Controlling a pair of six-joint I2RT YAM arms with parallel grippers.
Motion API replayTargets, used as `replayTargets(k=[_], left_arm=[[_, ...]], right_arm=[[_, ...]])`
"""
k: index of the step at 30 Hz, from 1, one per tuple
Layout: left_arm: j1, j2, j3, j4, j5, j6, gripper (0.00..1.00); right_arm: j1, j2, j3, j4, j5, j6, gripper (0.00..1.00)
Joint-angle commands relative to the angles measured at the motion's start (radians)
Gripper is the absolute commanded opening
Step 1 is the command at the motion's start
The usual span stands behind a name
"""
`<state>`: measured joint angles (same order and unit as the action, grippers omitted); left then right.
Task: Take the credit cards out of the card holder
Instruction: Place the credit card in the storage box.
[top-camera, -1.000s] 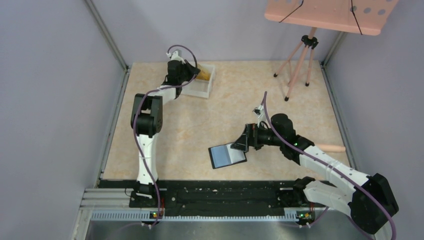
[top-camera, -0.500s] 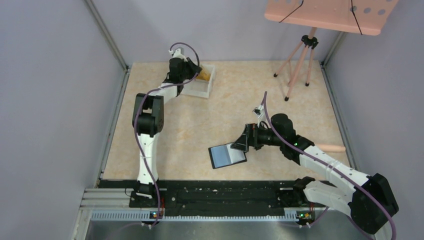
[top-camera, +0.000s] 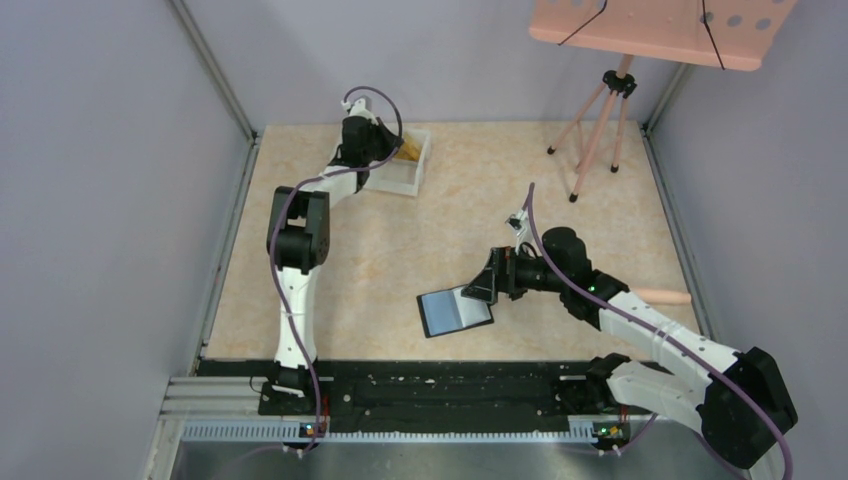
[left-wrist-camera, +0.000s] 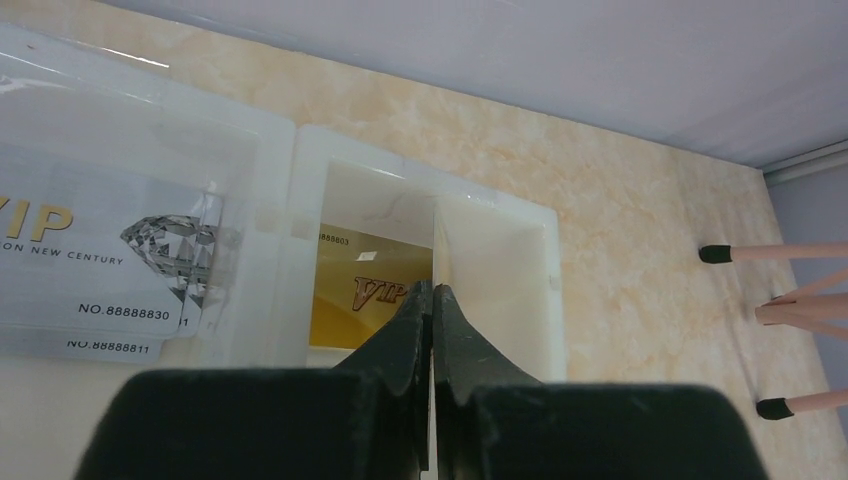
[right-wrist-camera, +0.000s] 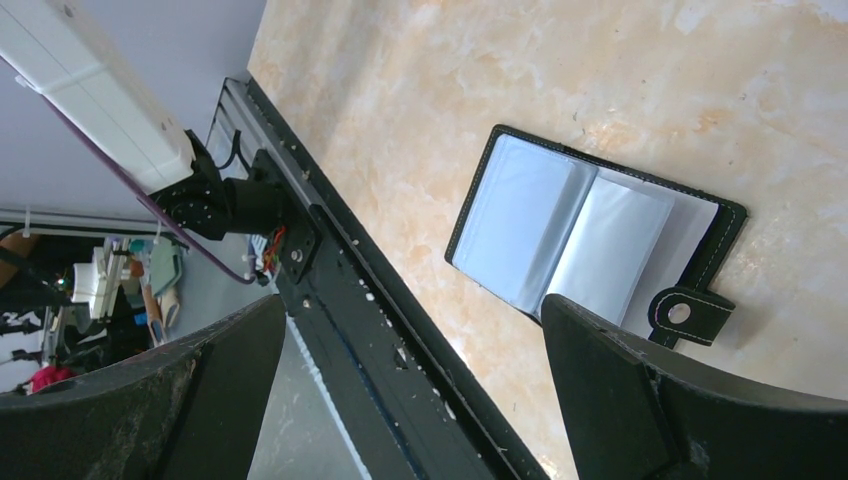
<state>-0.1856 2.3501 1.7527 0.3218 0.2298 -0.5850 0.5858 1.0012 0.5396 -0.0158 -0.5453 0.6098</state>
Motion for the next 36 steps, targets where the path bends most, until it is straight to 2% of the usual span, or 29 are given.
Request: replayTargets(k=[1,10,19,29,36], left_arm=[[-0.003,0.003,0.035,0.061,-0.033,-0.002,0.0],[-0.005,-0.015,-0.004,0.126,-0.118,-0.02,0.0],[-0.005,0.015,0.018,0.12,-0.097,-0.03,0.0],[-0.005,0.008,0.008,0.099,-0.076,-0.032,0.17],[-0.005,-0.004,0.004,0.072,-0.077,-0.013,0.22]], right_arm=[[-0.012,-0.023,0.055,0.019,0.005,-0.014,0.99],[-0.012,-0.013,0.073,-0.016,0.01,-0.03,0.98],[-0.012,0.0,0.088,-0.018,0.008,-0.032,0.99],[-0.012,0.006,0.093,-0.018,0.008,-0.029,0.98],[-0.011,-0.009,0.086,-0.021,0.006,-0.026,0.98]])
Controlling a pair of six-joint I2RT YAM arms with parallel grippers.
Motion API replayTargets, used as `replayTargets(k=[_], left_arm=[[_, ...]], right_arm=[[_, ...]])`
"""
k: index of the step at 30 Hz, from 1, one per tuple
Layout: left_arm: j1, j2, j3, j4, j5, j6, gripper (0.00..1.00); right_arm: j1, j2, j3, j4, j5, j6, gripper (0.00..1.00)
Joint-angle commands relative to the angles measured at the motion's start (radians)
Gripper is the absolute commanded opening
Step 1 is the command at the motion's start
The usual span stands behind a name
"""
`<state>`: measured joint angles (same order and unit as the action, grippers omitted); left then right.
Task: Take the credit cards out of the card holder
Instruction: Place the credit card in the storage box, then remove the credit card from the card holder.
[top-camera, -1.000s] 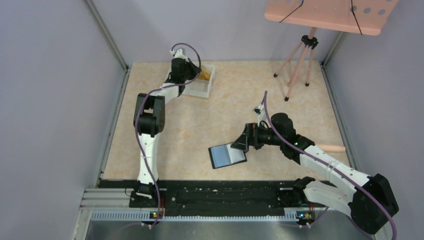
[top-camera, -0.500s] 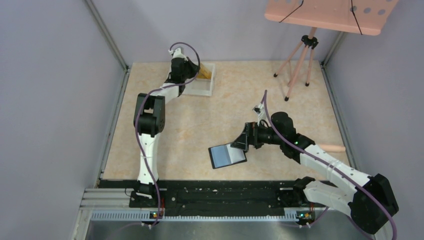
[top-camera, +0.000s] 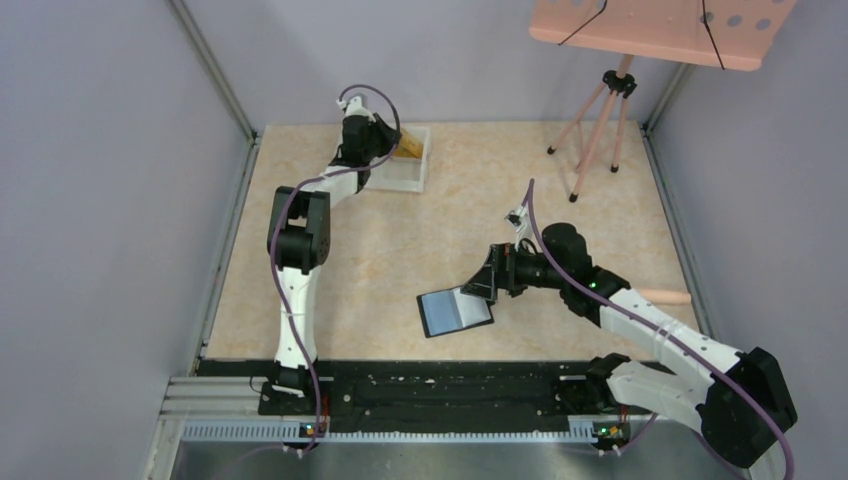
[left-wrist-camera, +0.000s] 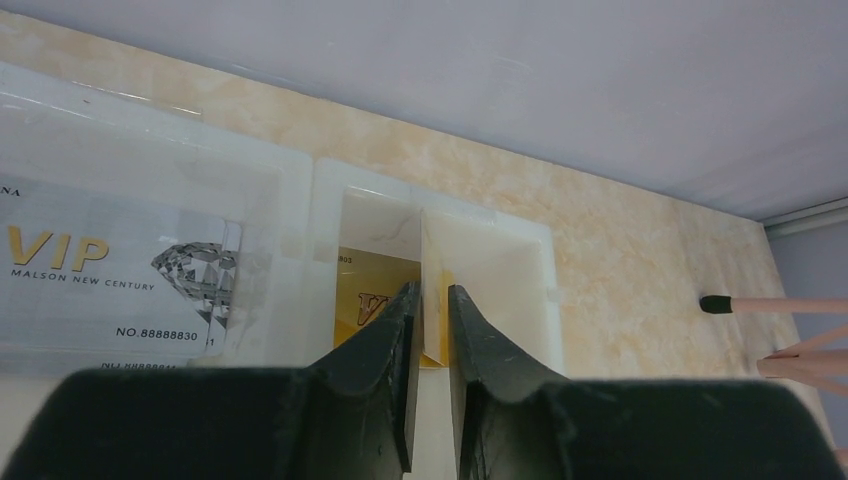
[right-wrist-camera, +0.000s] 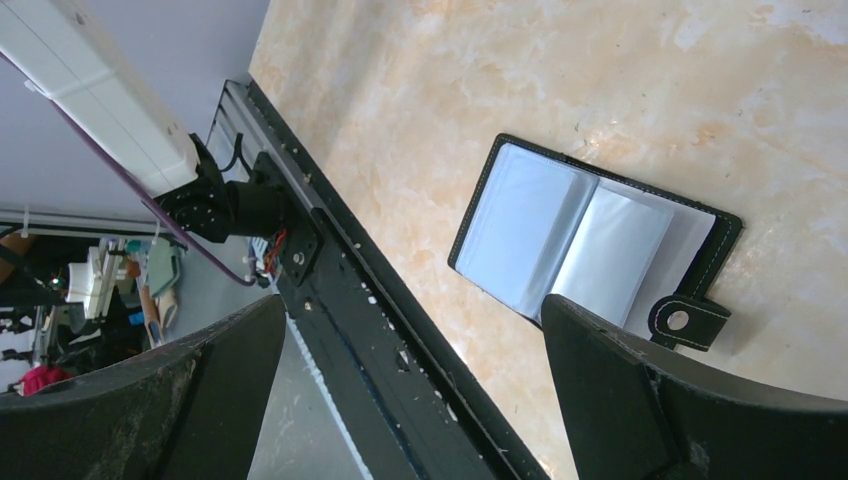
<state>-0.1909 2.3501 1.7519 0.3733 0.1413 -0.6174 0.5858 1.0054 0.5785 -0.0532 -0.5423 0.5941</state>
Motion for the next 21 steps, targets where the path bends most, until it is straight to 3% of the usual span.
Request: replayTargets(k=[1,21], left_arm=[[0.001,-0.005,0.006,0.017,0.011,0.021,0.22],[0.0,-0.053,0.069,-0.094,0.041,0.064,0.3]], right_arm=[[-0.012,-0.015,0.047,0.016,0.003,-0.01,0.98],[-0.012,-0.052,0.05,-0.03,0.021,-0.014,0.98]])
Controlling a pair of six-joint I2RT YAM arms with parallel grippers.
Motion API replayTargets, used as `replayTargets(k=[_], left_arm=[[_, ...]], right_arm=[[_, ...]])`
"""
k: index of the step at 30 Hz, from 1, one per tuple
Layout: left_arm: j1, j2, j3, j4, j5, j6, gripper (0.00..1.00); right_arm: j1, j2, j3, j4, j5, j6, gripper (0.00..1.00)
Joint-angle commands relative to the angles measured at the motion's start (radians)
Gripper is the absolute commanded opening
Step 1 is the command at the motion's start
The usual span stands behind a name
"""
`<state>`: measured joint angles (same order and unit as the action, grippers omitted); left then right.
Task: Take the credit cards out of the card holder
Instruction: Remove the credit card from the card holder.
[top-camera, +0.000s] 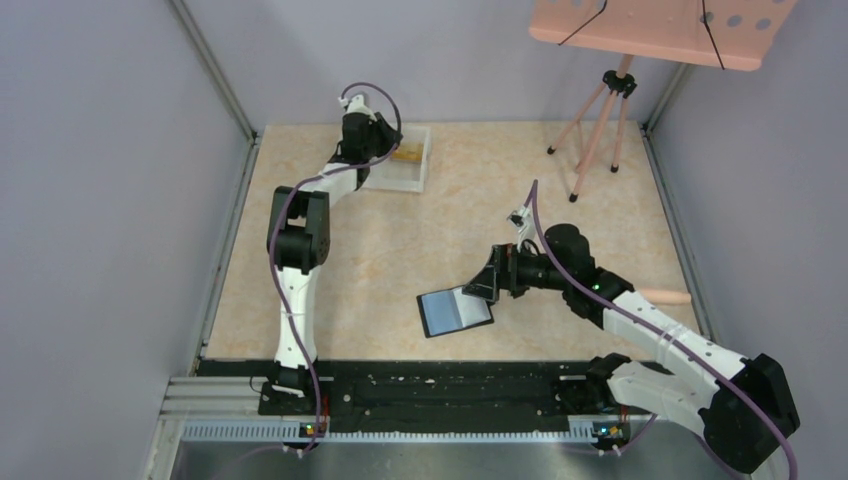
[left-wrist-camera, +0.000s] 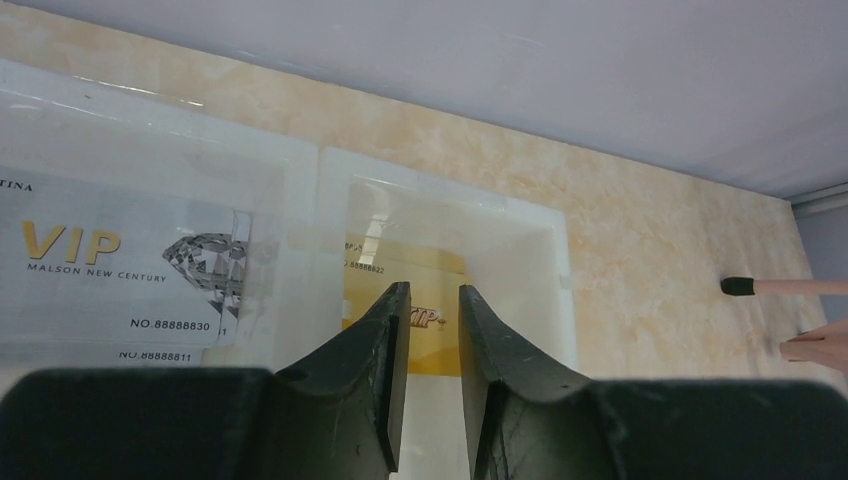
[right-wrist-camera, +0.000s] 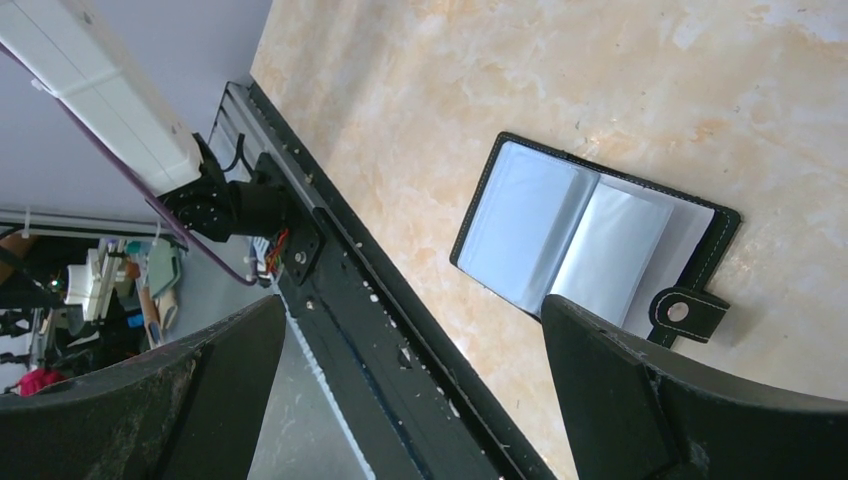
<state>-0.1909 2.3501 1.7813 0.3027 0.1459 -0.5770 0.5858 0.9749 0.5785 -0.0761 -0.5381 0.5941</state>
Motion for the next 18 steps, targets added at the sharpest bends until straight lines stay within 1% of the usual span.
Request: replayTargets(k=[1,5,9,12,15,18], left_arm=[[-0.001,-0.069,0.036,-0.039,0.047,0.03,0.3],[-0.007,-0.175,-0.007,-0.115,0.076,0.069,0.31],[-0.008,-0.322,-0.128,-0.164,0.104,0.074,0.31],[-0.015,-0.441,-0.215,-0.25,0.109,0.069,0.31],[-0.023,-0.555,-0.303,-0.367,0.109,0.038,0.31],[-0.026,-0.678,-0.425,-0.431,0.127,-0.002,0.3]], right_arm=[[-0.012,-0.021,0.053,-0.014,0.021,-0.012,0.99],[-0.012,-0.012,0.059,-0.025,0.029,0.009,0.98],[-0.012,-0.007,0.056,-0.027,0.036,0.038,0.97],[-0.012,-0.008,0.053,-0.031,0.037,0.065,0.92],[-0.012,-0.013,0.049,-0.029,0.034,0.093,0.84],[-0.012,-0.019,0.02,0.005,0.026,0.131,0.68]])
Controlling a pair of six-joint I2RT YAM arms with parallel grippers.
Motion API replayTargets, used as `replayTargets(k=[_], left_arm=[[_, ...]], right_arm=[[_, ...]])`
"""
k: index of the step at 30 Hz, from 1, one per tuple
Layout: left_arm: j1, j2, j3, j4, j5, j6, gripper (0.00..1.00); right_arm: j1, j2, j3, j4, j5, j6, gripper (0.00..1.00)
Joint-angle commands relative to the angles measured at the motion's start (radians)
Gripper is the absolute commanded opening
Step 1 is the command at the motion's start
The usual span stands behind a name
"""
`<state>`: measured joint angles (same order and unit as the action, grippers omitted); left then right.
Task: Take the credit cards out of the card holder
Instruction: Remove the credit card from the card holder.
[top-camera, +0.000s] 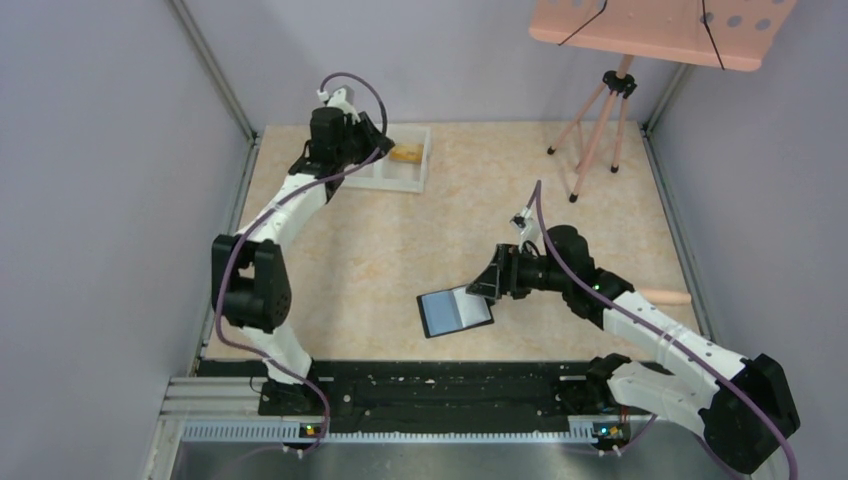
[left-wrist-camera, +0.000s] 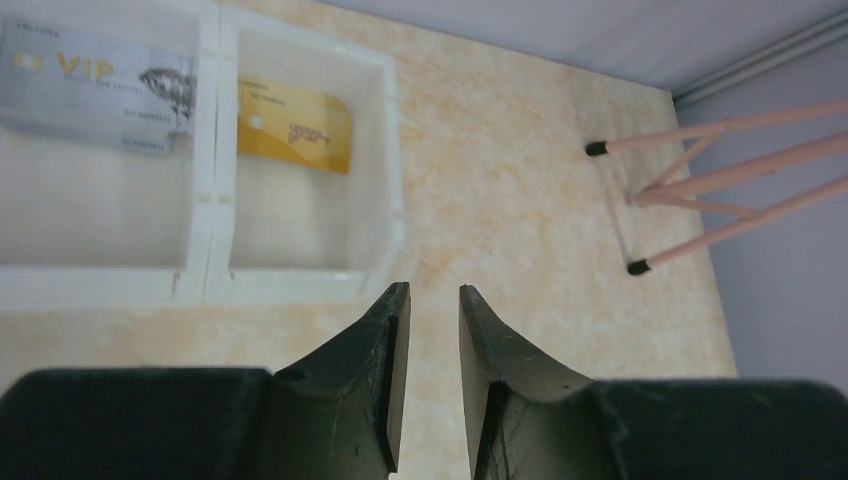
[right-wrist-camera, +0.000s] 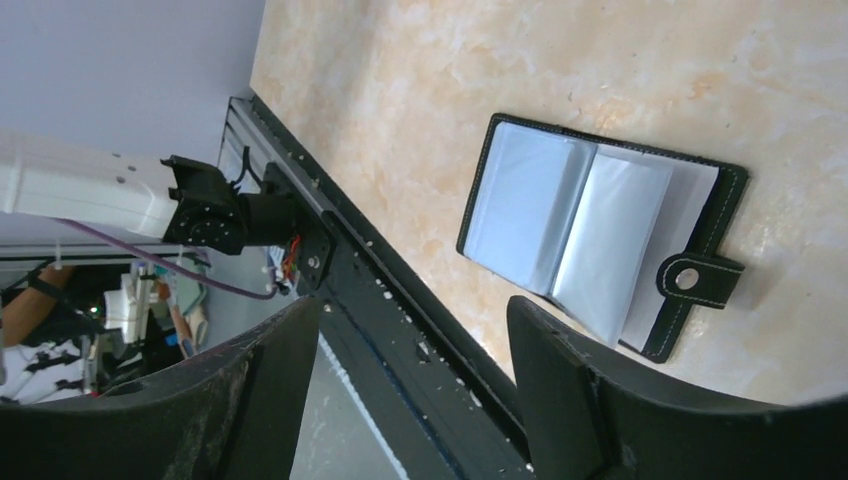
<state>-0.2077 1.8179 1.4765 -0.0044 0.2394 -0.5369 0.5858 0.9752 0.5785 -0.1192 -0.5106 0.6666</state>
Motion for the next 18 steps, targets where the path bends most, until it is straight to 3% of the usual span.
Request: replayTargets(k=[1,7,15,18], left_arm=[[-0.011,-0.191,-0.17,-0.124,0.052,-0.058,0.3],[-0.038,-0.431,-0.434,-0.144,0.166,-0.077,0.3],[-0.166,-0.588,-0.715,-0.182,0.216,-0.104,0.3],[-0.214,-0.607,-0.806,-0.13,0.214,-0.14,0.3]], right_arm=[[-0.011,-0.018,0.007,0.055,-0.002,0.07,0.63],[0.011,0.012,-0.066,0.111,0.008,0.106,0.44],[0.066,0.103,-0.081,0.195,0.082,0.112,0.43],[0.156,0.181,-0.007,0.107,0.218,0.083,0.41]])
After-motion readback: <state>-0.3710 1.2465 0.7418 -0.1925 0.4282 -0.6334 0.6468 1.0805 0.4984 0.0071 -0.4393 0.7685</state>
